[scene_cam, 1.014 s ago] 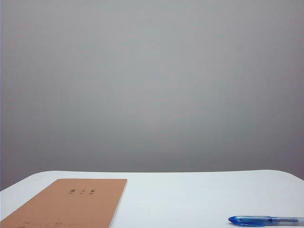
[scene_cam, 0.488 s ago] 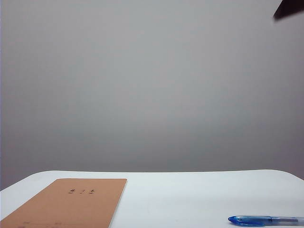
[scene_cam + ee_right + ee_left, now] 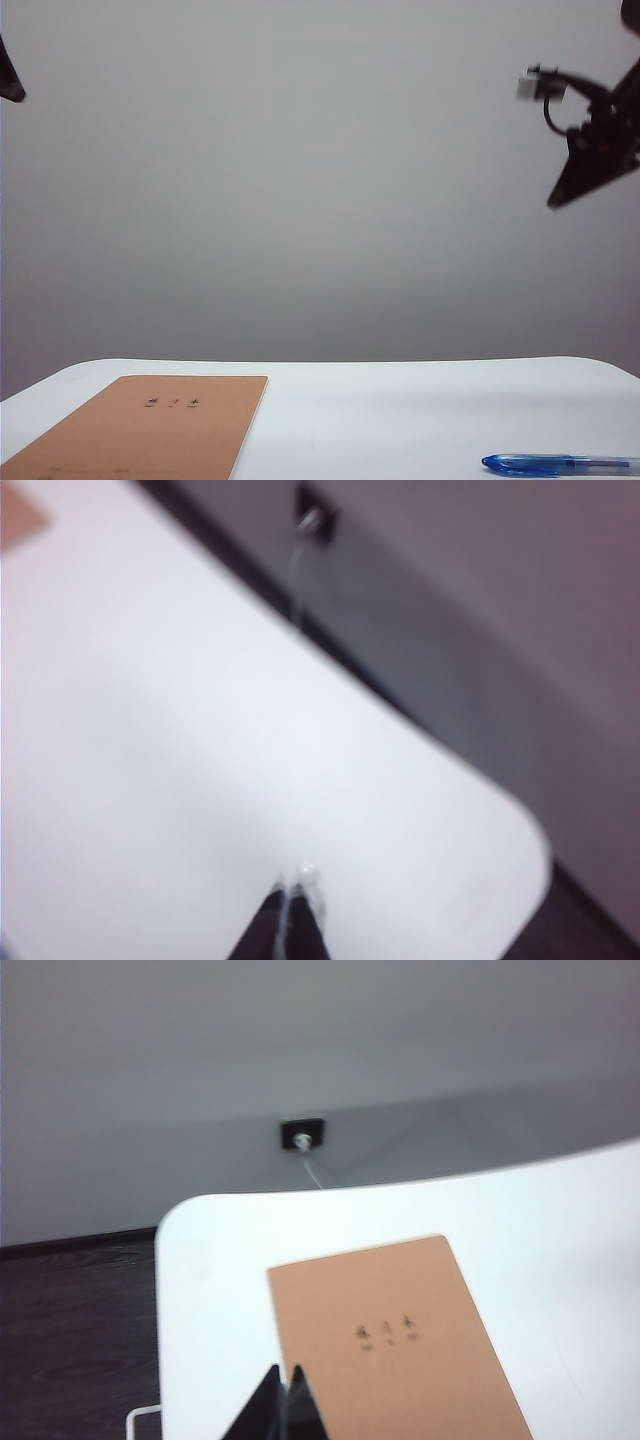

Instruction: Pick up a pen on the table and place it on the notebook.

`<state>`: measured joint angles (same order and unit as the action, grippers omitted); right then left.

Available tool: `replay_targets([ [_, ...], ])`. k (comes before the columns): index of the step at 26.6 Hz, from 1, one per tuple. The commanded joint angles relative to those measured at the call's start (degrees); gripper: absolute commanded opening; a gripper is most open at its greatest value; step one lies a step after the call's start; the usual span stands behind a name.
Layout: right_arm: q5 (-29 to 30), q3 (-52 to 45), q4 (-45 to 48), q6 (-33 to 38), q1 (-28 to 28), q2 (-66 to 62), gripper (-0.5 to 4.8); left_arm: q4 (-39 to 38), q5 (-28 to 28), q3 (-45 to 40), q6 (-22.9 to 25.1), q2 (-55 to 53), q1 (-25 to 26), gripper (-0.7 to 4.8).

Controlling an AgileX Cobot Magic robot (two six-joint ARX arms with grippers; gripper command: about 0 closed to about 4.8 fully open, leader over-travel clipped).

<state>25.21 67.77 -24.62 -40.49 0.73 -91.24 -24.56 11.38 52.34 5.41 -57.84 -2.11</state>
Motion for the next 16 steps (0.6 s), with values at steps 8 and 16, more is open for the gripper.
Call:
replay_targets([
  [8, 0.5, 0.3, -17.8, -17.7, -1.0, -7.4, 0.09, 3.6, 0.4, 0.2, 6.8, -8.8, -12.7, -0.05],
  [16, -1.7, 0.2, -23.3, -24.1, -1.7, -11.4, 1.33, 4.3, 0.2, 0.2, 10.7, -13.5, -15.0, -0.05],
])
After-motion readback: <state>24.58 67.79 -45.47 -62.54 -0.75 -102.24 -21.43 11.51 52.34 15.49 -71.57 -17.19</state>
